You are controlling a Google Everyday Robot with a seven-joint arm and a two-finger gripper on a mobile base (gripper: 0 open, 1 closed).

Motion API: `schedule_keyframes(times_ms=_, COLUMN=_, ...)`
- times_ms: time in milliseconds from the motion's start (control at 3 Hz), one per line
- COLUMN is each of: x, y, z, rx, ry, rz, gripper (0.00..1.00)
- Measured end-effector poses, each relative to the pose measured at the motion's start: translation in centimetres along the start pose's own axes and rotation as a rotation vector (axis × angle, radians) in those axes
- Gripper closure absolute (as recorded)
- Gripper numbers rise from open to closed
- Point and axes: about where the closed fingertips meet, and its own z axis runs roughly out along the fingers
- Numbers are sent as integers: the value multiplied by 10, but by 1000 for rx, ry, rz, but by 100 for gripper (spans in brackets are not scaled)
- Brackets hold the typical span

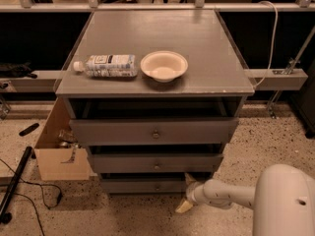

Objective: Open bottom drawer

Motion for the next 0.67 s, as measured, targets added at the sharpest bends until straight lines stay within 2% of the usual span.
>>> schedule_keyframes(times_ms=667, x=13, y=-28, z=22, rx=29, ry=36, rz=-24, gripper=0)
